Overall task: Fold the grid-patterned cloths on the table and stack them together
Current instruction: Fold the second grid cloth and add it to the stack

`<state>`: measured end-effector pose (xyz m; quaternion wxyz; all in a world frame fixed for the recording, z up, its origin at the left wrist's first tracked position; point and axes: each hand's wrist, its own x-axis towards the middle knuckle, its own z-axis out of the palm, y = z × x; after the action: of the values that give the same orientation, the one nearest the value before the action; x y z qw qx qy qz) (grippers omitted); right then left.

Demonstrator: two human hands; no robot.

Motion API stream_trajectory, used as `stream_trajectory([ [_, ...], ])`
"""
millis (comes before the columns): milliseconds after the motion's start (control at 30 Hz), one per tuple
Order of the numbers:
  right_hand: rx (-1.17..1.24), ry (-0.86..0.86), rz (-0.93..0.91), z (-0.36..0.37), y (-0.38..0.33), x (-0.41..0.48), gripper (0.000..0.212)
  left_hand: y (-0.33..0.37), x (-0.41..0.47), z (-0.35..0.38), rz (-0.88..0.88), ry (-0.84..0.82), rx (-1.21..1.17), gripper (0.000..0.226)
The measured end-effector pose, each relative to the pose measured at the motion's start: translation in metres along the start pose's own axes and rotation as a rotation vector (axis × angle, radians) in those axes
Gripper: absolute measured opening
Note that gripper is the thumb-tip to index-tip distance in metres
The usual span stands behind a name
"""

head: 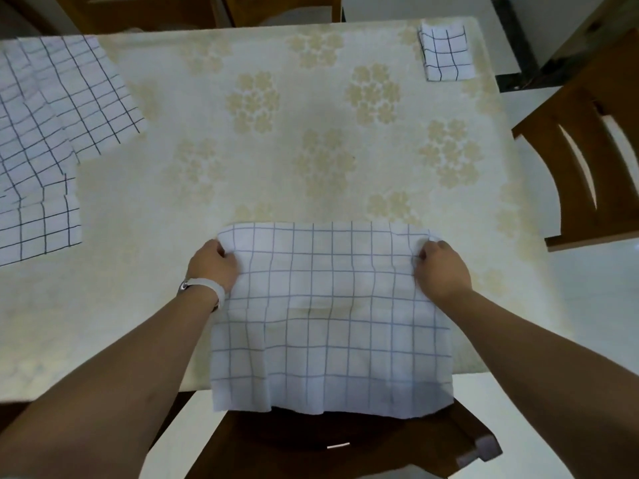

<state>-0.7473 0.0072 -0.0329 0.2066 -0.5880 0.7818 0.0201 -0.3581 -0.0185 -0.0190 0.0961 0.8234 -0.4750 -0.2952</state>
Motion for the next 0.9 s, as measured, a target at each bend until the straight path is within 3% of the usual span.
stream_trajectory([
  [367,-0.024,0.142,-0.060,-0.021,-0.017,0.070,0.018,0.035,0.058,-0.013,0.005,0.062,-0.032,0.011],
  [467,-0.037,0.192,-0.100,-0.018,-0.023,0.077,0.019,0.042,0.062,-0.009,0.046,0.111,-0.074,0.028],
  [533,-0.055,0.250,-0.182,-0.015,-0.028,0.074,0.019,0.045,0.055,-0.002,0.146,0.151,-0.021,0.042],
  [633,-0.053,0.254,-0.313,-0.008,-0.040,0.062,0.023,0.054,0.031,0.014,0.342,0.148,0.078,0.041],
  [733,0.003,0.182,-0.510,-0.001,-0.055,0.045,0.026,0.063,0.004,0.031,0.609,-0.020,0.172,0.035],
  [800,-0.024,0.114,-0.641,0.008,-0.062,0.032,0.031,0.061,-0.011,0.045,0.797,-0.145,0.257,0.047],
  [900,-0.136,0.007,-0.715,0.021,-0.064,0.020,0.042,0.050,-0.018,0.064,0.907,-0.229,0.428,0.058],
])
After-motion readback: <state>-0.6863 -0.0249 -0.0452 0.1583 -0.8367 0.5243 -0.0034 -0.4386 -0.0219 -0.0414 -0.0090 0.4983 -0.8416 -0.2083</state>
